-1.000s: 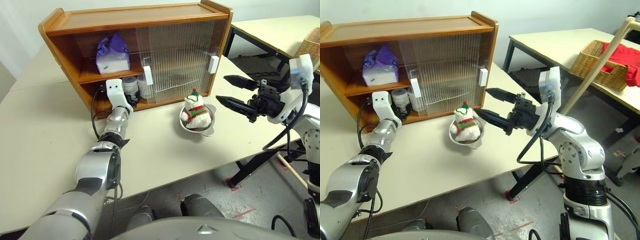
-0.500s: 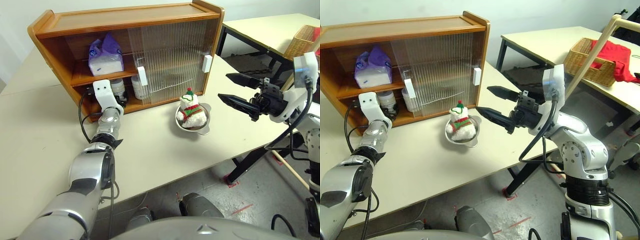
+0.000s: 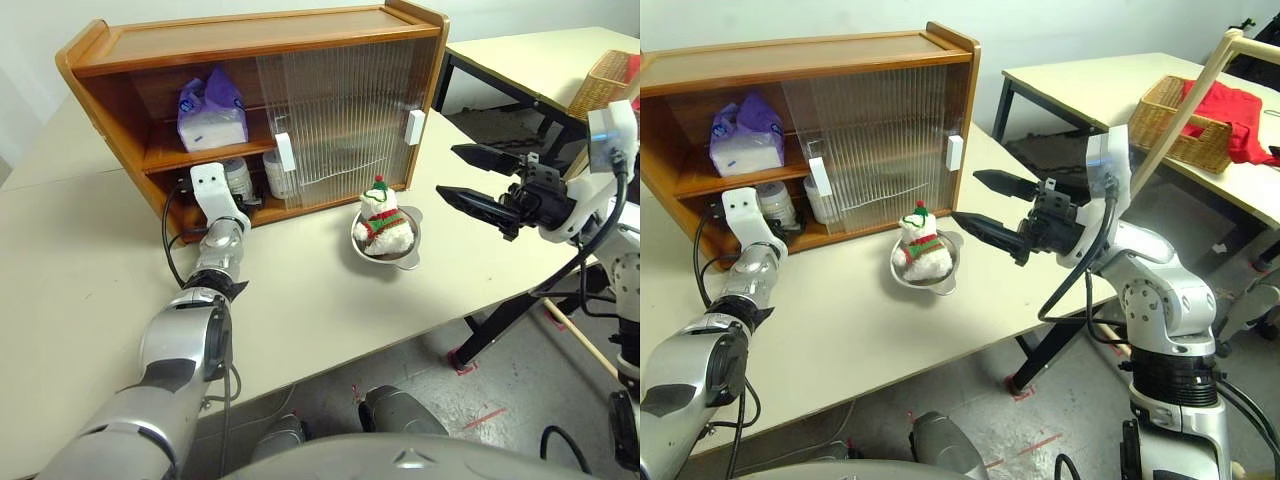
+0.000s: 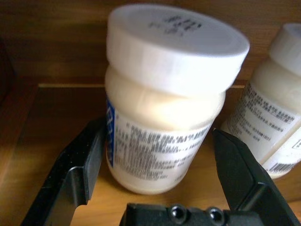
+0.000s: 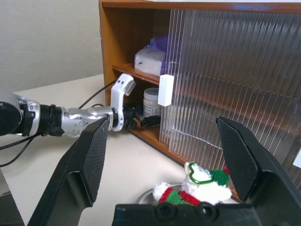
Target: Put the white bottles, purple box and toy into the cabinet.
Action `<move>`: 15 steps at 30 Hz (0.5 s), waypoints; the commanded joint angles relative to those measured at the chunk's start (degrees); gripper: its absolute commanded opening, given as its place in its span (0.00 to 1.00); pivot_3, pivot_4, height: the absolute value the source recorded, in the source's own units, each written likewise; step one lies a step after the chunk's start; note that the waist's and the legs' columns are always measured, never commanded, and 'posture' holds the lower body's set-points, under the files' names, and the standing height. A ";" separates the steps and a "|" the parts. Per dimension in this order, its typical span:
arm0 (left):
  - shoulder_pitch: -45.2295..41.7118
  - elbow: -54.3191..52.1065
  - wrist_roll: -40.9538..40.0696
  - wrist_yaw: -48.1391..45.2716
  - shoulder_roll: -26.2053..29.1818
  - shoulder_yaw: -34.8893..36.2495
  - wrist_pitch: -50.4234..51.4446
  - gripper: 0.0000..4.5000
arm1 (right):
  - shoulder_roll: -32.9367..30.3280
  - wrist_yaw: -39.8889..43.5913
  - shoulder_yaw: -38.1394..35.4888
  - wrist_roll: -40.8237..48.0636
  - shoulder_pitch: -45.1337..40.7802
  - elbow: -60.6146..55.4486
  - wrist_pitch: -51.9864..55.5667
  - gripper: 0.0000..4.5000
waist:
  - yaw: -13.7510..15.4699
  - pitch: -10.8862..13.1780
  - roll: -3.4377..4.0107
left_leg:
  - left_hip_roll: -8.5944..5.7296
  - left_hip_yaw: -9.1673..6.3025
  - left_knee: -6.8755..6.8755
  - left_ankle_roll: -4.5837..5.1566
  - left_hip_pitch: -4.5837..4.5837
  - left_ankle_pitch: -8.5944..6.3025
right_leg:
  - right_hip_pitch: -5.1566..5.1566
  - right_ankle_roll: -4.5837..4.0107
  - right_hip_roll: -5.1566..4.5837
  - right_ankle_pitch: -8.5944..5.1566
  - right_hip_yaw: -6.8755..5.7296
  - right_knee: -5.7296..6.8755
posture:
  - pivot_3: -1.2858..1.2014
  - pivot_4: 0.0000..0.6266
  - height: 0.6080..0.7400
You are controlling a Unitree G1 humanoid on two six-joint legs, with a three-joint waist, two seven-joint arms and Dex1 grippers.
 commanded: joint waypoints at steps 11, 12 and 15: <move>6.90 -8.06 -1.67 -2.47 0.01 2.13 -2.67 0.99 | 1.32 3.10 3.87 -1.17 -3.55 3.83 -0.22 1.00 | 3.02 -0.01 0.00 | -0.02 -0.04 0.02 -0.01 0.01 0.01 | 0.00 0.00 0.01 0.02 -0.02 0.03 | 0.45 0.00 1.00; 7.69 -9.71 -2.06 -3.19 -0.28 2.08 -2.53 0.99 | 1.43 3.32 4.09 -1.23 -3.80 4.16 -0.29 1.00 | 3.53 -0.01 0.01 | -0.02 -0.04 0.02 -0.01 0.01 0.01 | 0.00 -0.01 0.01 0.02 -0.01 0.03 | 0.45 0.00 1.00; 10.15 -15.11 -3.32 -5.27 -1.22 1.70 -1.28 0.99 | 1.61 3.95 4.64 -1.34 -4.45 5.04 -0.50 1.00 | 5.48 -0.03 0.04 | 0.00 -0.08 0.02 -0.01 0.03 0.01 | -0.02 -0.06 0.00 0.03 0.00 0.04 | 0.46 0.00 1.00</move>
